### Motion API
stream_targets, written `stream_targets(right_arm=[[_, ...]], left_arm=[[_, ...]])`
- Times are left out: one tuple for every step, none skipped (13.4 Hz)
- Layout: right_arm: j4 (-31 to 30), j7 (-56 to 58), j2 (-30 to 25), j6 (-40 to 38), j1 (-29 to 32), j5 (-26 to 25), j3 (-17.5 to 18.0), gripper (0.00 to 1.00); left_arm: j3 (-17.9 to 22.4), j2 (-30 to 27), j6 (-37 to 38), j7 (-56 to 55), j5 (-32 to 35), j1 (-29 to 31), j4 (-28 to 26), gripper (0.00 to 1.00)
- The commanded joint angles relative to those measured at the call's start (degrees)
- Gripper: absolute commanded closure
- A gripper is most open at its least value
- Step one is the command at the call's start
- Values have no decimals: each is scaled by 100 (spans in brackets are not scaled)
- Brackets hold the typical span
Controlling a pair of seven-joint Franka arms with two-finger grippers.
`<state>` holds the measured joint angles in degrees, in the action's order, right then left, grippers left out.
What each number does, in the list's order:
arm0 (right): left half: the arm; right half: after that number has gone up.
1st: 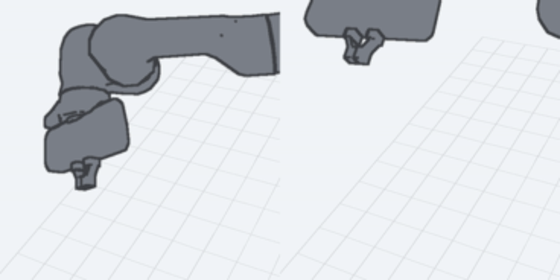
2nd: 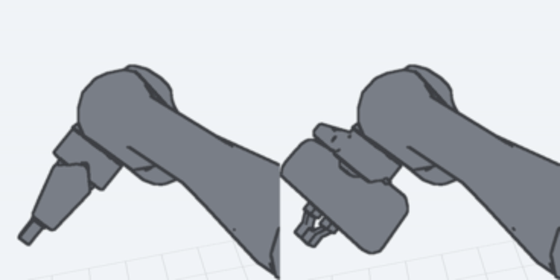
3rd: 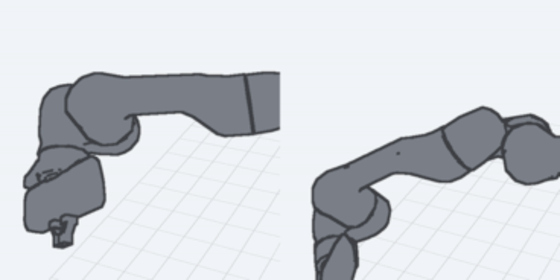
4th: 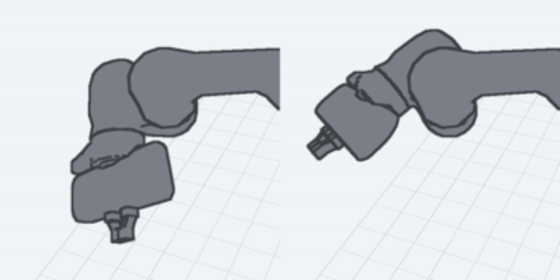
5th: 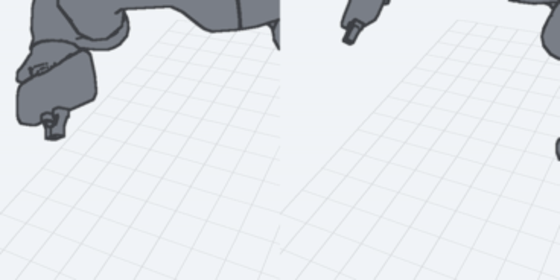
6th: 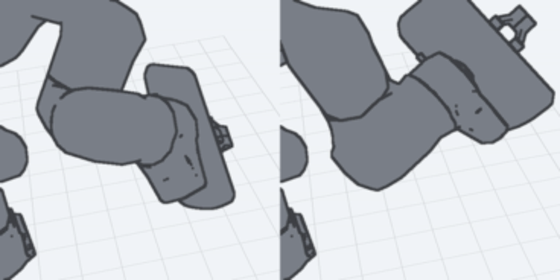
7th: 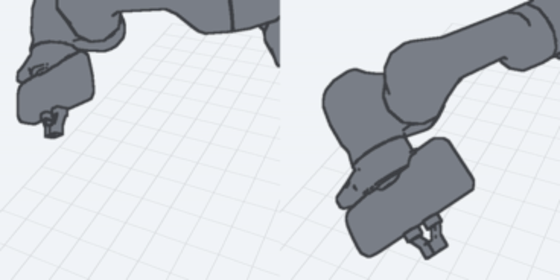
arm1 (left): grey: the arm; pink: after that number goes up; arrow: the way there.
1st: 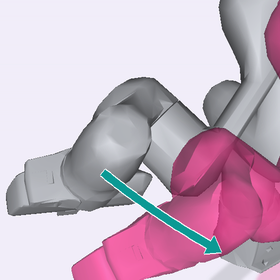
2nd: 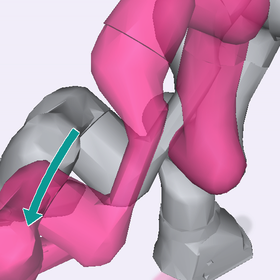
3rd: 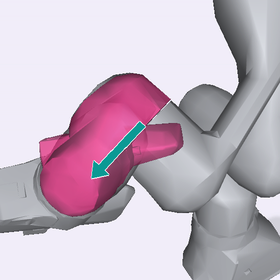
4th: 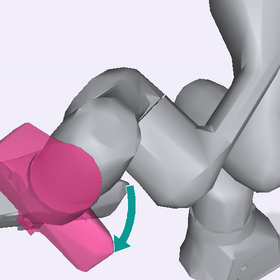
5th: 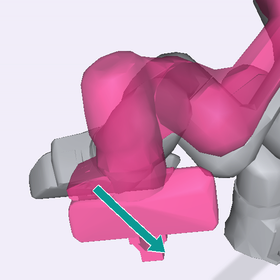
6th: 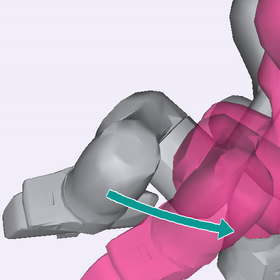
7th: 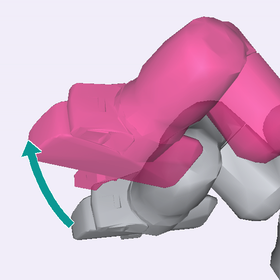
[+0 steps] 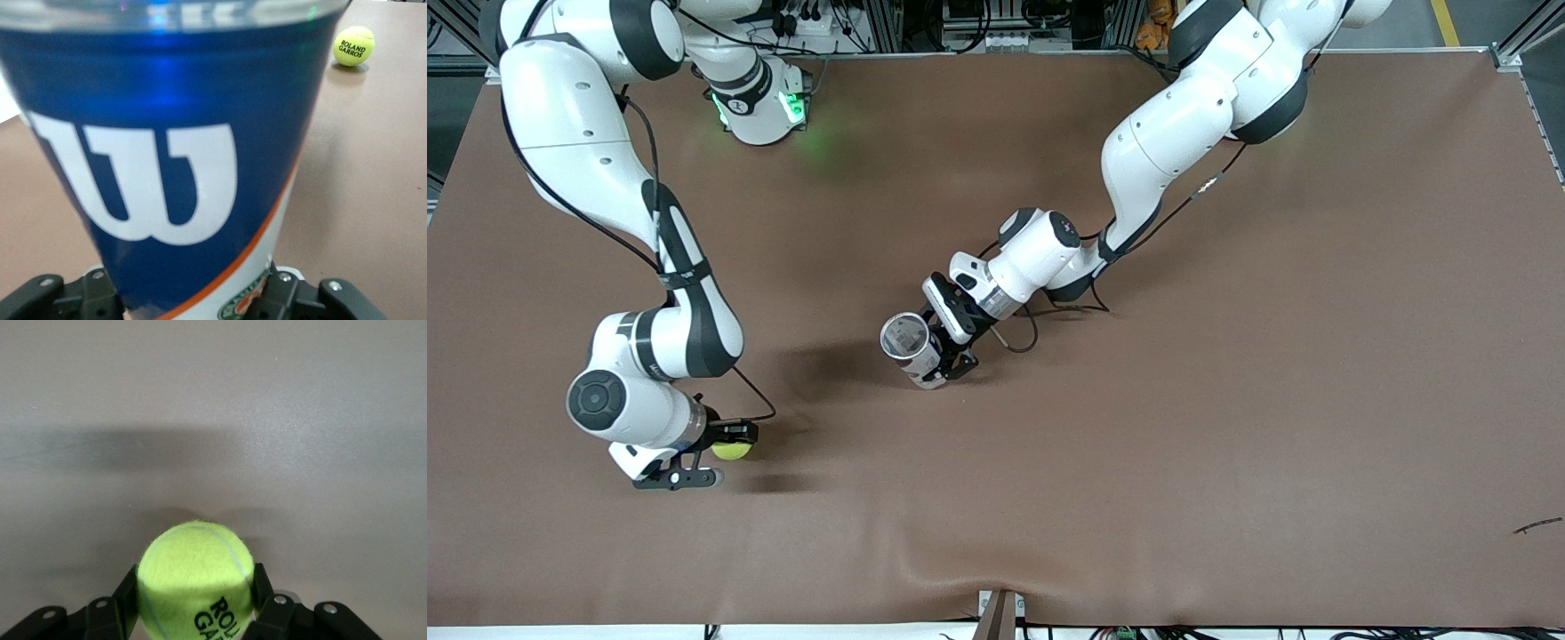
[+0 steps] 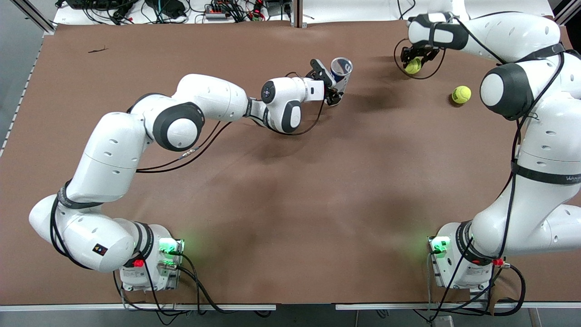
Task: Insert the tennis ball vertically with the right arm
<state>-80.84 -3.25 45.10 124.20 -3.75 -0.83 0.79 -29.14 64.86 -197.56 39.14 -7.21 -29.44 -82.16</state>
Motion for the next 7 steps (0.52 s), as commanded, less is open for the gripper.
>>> stream_targets(right_arm=[[777, -70, -168, -1280, 15, 458, 70, 100], [919, -184, -238, -1615, 6, 704, 88, 100], [964, -429, -378, -1862, -2, 933, 97, 100], [982, -814, -571, -2021, -55, 1101, 97, 100], [982, -1253, -764, -2066, -186, 1137, 97, 100], [974, -1649, -888, -2067, -361, 1155, 105, 100], [973, -1992, -1002, -2075, -572, 1155, 105, 100]], left_arm=[[-39, 53, -151, -12, -70, -26, 60, 32], [-39, 61, -160, -12, -70, -35, 60, 32], [-39, 79, -160, -12, -70, -26, 60, 32], [-39, 79, -169, -12, -70, -26, 60, 32], [-39, 79, -169, -12, -70, -26, 60, 32], [-39, 70, -169, -12, -70, -26, 60, 32], [-39, 79, -169, -21, -70, -26, 60, 32]])
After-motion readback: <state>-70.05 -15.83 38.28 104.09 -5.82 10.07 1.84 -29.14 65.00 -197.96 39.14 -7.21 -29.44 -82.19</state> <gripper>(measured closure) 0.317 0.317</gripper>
